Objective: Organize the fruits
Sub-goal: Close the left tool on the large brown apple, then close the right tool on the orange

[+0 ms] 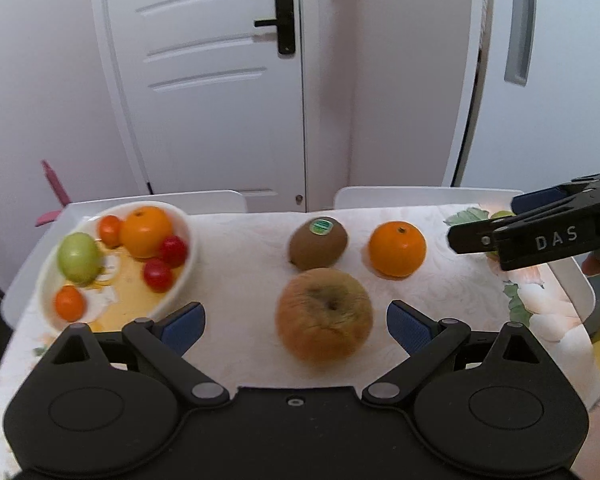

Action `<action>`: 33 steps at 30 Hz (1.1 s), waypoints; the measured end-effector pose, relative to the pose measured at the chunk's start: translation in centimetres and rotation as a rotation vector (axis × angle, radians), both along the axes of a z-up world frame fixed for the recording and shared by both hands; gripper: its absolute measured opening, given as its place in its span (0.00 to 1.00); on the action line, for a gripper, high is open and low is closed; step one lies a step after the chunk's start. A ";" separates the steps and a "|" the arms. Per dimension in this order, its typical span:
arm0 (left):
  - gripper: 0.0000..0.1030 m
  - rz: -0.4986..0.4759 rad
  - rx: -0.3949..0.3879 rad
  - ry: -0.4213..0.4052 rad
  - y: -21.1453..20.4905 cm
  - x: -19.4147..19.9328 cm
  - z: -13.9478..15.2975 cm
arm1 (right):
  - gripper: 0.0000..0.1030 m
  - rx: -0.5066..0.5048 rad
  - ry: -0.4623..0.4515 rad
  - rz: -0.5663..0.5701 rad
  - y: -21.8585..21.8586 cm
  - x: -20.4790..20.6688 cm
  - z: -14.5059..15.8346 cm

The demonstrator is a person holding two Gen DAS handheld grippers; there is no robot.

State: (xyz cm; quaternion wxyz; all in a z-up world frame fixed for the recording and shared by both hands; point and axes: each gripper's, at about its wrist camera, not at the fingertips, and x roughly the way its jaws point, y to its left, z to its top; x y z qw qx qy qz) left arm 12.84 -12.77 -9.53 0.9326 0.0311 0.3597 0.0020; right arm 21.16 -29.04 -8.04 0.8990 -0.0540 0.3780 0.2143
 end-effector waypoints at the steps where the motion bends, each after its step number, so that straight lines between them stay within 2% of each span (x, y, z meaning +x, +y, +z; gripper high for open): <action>1: 0.96 -0.001 0.005 0.003 -0.4 0.5 -0.4 | 1.00 0.003 0.006 0.007 -0.1 0.3 -0.4; 8: 0.95 0.002 0.048 0.024 -1.7 2.8 -2.9 | 1.00 0.021 0.034 0.044 0.2 2.2 -2.5; 16: 0.82 0.017 0.044 0.067 -1.9 4.0 -4.7 | 1.00 0.033 0.047 0.076 1.3 3.5 -3.8; 17: 0.76 0.017 0.043 0.071 -1.9 4.1 -4.8 | 1.00 0.032 0.047 0.079 1.4 3.6 -3.9; 20: 0.76 0.015 0.041 0.067 -1.9 4.2 -4.9 | 1.00 0.029 0.054 0.085 1.9 4.0 -4.3; 33: 0.75 0.042 0.028 0.078 -1.2 3.6 -4.7 | 0.83 0.011 0.072 0.112 3.7 4.9 -5.6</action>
